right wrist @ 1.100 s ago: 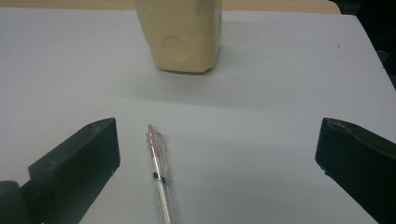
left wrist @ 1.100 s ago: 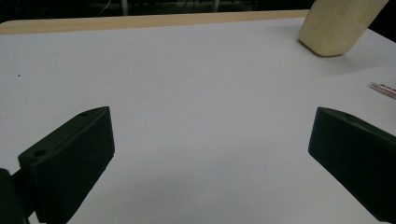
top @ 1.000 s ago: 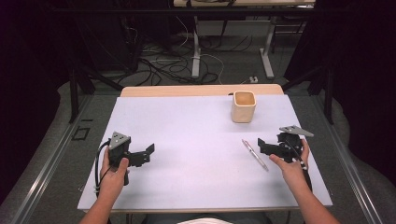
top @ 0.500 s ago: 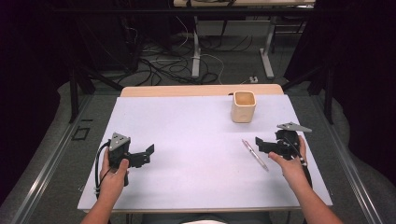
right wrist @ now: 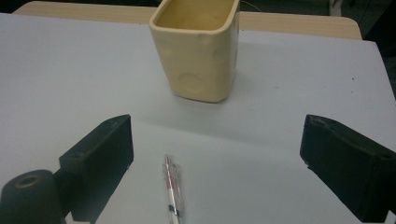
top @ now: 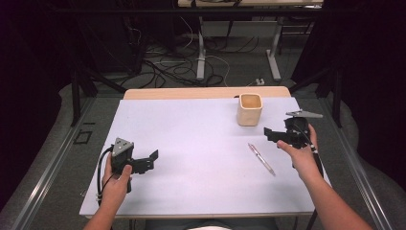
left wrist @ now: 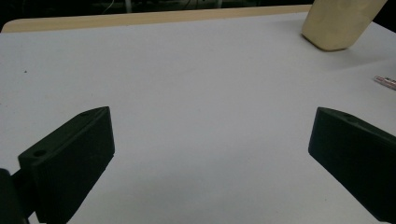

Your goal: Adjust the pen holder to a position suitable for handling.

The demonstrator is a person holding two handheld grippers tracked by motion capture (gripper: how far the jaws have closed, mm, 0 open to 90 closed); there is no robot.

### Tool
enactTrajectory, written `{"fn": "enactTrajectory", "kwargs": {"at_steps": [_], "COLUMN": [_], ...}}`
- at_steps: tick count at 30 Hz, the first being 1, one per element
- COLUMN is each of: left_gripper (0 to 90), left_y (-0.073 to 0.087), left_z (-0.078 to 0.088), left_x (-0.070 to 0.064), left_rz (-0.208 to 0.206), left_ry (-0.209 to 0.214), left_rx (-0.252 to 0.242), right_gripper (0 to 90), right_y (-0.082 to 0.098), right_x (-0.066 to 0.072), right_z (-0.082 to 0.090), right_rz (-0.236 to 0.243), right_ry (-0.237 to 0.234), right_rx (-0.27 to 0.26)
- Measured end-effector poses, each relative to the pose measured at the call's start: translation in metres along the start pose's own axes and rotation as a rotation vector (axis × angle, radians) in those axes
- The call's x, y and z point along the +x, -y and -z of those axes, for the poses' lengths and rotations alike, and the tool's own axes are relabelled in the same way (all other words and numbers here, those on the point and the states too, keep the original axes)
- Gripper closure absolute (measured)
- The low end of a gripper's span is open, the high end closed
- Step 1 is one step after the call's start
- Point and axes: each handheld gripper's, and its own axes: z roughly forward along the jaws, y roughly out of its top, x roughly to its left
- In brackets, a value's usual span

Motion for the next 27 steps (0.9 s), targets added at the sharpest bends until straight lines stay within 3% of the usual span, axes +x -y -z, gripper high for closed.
{"fn": "enactTrajectory", "kwargs": {"at_steps": [3, 7, 18, 27], "left_gripper": [0.3, 0.3, 0.3, 0.3], "left_y": [0.0, 0.001, 0.001, 0.002], "left_z": [0.0, 0.0, -0.001, -0.002], "left_x": [0.0, 0.001, 0.0, 0.001], "left_rz": [0.006, 0.007, 0.008, 0.009], "left_ry": [0.0, 0.001, 0.007, 0.009], "left_rx": [-0.001, 0.005, 0.015, 0.018], "right_gripper": [9.4, 14.9, 15.2, 16.0], "right_y": [-0.01, -0.025, -0.067, -0.092], "right_x": [0.0, 0.001, 0.001, 0.002], "right_z": [-0.003, -0.007, -0.017, -0.031], "right_rz": [-0.025, -0.027, -0.04, -0.036], "right_ry": [0.015, 0.024, 0.047, 0.065], "right_rx": [0.01, 0.034, 0.067, 0.1]}}
